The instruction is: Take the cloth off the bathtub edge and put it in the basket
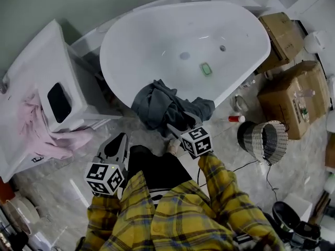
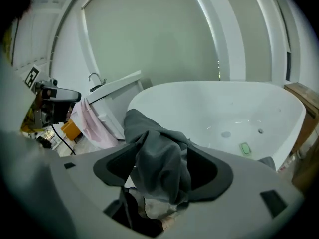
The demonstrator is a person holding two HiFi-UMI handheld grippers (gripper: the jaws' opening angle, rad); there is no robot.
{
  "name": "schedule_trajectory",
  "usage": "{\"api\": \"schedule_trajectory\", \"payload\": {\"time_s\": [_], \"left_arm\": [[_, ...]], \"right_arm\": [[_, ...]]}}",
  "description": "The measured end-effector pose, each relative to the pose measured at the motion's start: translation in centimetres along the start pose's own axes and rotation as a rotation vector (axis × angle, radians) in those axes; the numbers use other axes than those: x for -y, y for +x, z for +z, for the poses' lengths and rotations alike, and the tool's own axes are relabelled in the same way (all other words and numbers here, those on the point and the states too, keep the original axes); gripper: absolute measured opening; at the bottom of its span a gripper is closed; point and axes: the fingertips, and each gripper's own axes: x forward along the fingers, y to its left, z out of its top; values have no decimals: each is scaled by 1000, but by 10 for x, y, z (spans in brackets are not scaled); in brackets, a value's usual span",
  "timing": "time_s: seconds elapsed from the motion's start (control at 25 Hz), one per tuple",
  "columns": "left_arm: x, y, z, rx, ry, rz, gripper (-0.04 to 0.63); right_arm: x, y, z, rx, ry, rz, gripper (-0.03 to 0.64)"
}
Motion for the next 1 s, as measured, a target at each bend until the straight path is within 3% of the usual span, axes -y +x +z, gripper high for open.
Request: {"api": "schedule_trajectory", "payload": {"time_s": [0.4, 0.64, 1.0], "left_arm": [[-5, -5, -12, 10, -87, 98, 25], [-7, -6, -20, 9, -120, 127, 25], [-13, -9, -26, 19, -135, 160, 26]], "right_arm": [[-1, 27, -8, -154, -105, 149, 328], [-2, 33, -15, -228, -199, 132, 325], [-22, 30, -8, -226, -397, 183, 217]]}}
